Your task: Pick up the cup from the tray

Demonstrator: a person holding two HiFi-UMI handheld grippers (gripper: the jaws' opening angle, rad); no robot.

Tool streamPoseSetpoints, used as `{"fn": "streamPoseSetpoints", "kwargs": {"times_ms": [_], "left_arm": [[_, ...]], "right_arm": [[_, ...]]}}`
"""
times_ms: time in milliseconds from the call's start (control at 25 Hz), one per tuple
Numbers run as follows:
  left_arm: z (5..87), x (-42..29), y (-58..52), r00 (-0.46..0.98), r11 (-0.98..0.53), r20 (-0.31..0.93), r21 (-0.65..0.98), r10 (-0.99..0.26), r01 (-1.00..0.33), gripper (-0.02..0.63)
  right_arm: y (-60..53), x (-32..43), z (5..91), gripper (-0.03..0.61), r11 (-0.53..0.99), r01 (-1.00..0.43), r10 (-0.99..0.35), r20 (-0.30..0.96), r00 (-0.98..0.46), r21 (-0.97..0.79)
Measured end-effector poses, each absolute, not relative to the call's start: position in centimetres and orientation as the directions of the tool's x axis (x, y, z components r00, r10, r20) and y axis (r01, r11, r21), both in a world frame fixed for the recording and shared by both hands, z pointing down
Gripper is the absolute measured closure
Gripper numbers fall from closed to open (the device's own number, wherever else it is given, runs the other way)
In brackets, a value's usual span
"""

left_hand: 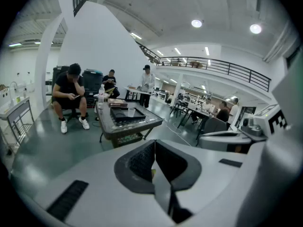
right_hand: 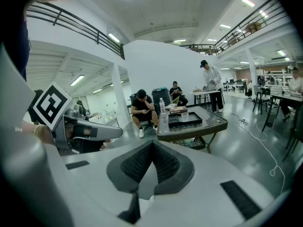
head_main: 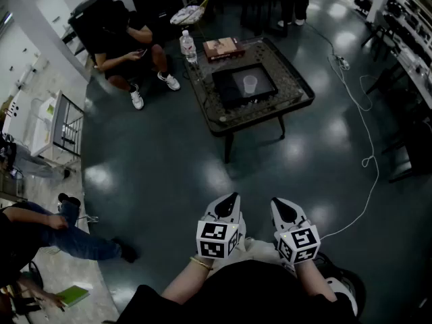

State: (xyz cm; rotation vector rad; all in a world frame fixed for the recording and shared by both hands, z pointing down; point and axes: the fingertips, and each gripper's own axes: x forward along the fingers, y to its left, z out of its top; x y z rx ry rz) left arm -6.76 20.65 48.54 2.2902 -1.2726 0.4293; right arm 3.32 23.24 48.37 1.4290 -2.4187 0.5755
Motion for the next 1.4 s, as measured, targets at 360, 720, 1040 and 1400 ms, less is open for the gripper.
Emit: {"fn": "streamPoseSetpoints", "kwargs": {"times_ms": [360,720,1040,1400], "left_arm": [[48.6,-7.3,27.3,0.497,-0.441,0.49,0.235,-0.716,-0.866,0.601],[47.3,-6.5,28.8,0.503,-0.463,0.469,0.208,-0.726,-0.862,0.601],[47.5,-5.6,30.0,0.517,-0.481,0.47,0.207,-0.715,-0.852,0.601],[47.4,-5.2,30.0,0.509,-0.473,0.476,0.204,-0.717,-0.857,0.601]], "right_arm": [[29.0,1.9,47.9,0.566,0.483,-0.85,-0.747,0.407,-0.526,-0.212],[30.7,1.3,46.4,0.566,0.514,-0.837,-0.759,0.356,-0.545,-0.187],[32.0,1.3,45.9,0.566,0.525,-0.831,-0.758,0.344,-0.554,-0.182],[31.9,1.6,45.5,0.566,0.536,-0.826,-0.754,0.341,-0.561,-0.173]]}}
